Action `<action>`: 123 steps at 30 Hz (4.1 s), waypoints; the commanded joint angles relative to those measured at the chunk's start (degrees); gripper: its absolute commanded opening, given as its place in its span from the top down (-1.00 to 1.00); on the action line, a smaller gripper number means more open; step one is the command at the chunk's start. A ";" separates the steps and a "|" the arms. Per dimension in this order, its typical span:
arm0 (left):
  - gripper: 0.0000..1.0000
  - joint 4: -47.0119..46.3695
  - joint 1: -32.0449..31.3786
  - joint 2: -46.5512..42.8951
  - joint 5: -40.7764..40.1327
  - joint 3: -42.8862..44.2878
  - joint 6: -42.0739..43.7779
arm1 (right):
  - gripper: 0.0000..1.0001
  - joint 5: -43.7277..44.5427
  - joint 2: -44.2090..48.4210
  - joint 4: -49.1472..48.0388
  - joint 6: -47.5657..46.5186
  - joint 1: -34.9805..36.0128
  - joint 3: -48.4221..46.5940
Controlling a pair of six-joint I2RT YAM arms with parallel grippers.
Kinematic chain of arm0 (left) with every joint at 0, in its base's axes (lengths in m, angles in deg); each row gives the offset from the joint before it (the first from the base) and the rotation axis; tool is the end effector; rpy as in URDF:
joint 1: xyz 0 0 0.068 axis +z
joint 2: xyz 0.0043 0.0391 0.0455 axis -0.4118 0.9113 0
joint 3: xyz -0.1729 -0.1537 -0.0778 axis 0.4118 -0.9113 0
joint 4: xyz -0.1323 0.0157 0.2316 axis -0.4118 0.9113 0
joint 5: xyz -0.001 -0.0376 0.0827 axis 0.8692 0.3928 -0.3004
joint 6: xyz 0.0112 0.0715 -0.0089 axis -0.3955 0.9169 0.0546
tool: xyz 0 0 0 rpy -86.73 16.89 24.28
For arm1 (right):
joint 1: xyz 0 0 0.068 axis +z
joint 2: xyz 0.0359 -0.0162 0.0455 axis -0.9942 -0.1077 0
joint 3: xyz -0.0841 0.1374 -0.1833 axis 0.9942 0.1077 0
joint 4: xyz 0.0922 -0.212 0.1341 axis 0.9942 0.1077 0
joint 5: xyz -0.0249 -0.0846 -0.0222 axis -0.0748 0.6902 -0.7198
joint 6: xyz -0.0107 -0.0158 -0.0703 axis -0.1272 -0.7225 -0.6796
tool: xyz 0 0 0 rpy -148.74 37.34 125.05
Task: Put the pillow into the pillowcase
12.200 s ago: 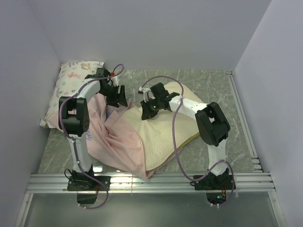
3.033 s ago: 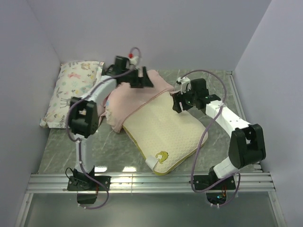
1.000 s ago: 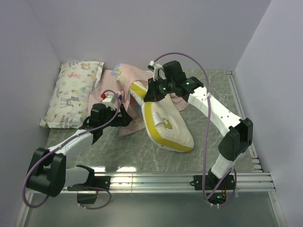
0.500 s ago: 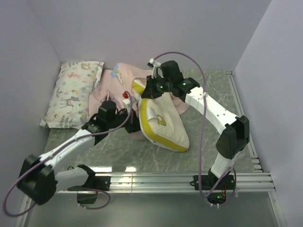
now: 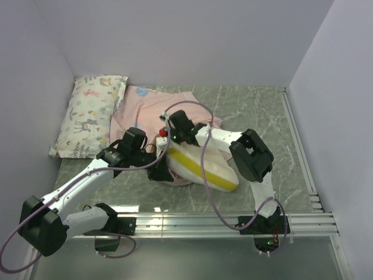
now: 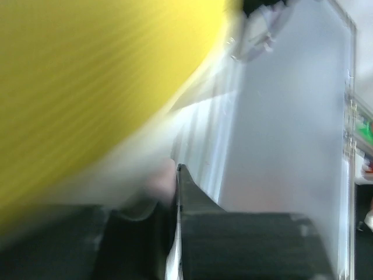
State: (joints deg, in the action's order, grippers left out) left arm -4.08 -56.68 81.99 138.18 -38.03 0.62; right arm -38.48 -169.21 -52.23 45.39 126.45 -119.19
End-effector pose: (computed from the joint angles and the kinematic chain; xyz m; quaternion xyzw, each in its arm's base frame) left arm 0.1866 -0.1744 0.2274 0.3956 0.7467 -0.4822 0.2310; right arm 0.3265 0.3377 0.1526 -0.2496 0.8574 0.3913 0.2224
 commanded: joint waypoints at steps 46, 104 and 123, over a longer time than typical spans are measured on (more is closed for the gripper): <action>-0.85 -13.71 -14.75 37.93 -36.33 34.88 15.01 | -0.53 3.42 0.63 24.33 -34.25 -36.39 -5.71; 0.87 -21.42 6.08 44.64 -22.75 20.85 -28.77 | 0.44 -17.25 28.30 27.33 -26.17 -12.92 26.28; -0.59 15.67 6.61 4.66 -25.44 9.70 31.31 | -0.18 15.61 30.87 26.82 -25.99 -12.58 10.03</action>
State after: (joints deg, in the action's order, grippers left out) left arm 4.81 -49.90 90.14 115.49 -20.43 17.30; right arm -32.63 -137.06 -20.71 18.39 111.21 -105.97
